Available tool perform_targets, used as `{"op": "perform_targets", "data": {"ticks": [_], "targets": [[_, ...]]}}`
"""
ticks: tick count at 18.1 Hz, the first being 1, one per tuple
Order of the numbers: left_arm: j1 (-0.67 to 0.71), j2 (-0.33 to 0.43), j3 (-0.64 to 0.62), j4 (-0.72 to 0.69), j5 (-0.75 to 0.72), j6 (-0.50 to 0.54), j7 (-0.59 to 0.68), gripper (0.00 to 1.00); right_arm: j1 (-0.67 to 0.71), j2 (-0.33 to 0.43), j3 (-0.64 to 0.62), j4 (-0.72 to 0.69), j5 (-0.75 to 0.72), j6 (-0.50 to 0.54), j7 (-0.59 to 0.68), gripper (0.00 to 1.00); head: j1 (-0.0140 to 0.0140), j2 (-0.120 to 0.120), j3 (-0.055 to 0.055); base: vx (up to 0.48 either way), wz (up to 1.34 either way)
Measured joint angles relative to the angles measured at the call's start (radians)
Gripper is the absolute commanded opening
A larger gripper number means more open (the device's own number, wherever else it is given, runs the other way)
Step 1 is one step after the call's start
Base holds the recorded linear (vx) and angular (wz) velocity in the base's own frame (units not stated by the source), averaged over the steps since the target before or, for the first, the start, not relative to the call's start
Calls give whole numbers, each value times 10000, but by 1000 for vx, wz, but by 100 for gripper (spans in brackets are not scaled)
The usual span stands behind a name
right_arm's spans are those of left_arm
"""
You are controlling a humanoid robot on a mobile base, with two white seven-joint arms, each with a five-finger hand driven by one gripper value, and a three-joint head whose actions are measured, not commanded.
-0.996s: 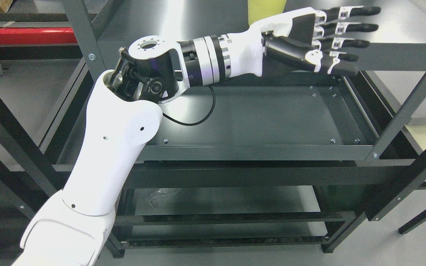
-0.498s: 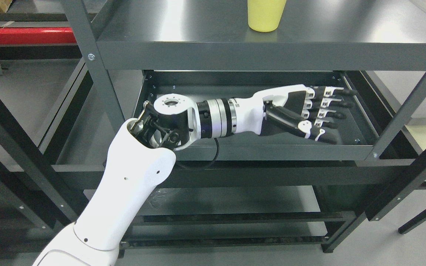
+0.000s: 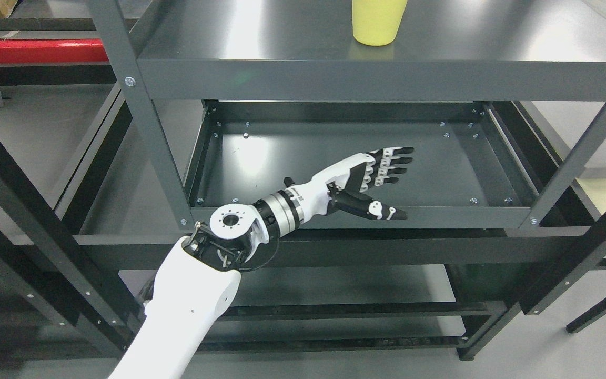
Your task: Place yellow IKEA cup on middle right shelf
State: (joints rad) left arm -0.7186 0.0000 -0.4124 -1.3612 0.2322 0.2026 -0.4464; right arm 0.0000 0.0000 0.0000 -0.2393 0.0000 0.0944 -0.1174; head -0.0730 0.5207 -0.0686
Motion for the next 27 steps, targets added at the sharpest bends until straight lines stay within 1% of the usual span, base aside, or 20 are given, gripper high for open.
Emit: {"op": "perform_targets", "data": {"ticks": [1, 3, 5, 9, 14, 22, 27], "targets": [[240, 0, 265, 186, -397, -690, 582, 98, 0, 0, 0, 0, 0, 0, 0, 99, 0, 0, 0, 0, 0], [712, 0, 785, 483, -976, -1420, 1695, 98, 0, 0, 0, 0, 0, 0, 0, 99, 0, 0, 0, 0, 0], [1156, 0, 1191, 628, -1397, -1693, 2403, 98, 0, 0, 0, 0, 0, 0, 0, 99, 0, 0, 0, 0, 0], [1784, 0, 1825, 722, -1908, -1913, 3452, 98, 0, 0, 0, 0, 0, 0, 0, 99, 0, 0, 0, 0, 0], [2012, 0, 2371, 630, -2176, -1930, 3827, 98, 0, 0, 0, 0, 0, 0, 0, 99, 0, 0, 0, 0, 0], [2030, 0, 2785, 190, -2289, -1875, 3862, 98, 0, 0, 0, 0, 0, 2, 0, 99, 0, 0, 0, 0, 0], [2094, 0, 2948, 26, -2087, -1868, 3842, 98, 0, 0, 0, 0, 0, 41, 0, 99, 0, 0, 0, 0, 0]]}}
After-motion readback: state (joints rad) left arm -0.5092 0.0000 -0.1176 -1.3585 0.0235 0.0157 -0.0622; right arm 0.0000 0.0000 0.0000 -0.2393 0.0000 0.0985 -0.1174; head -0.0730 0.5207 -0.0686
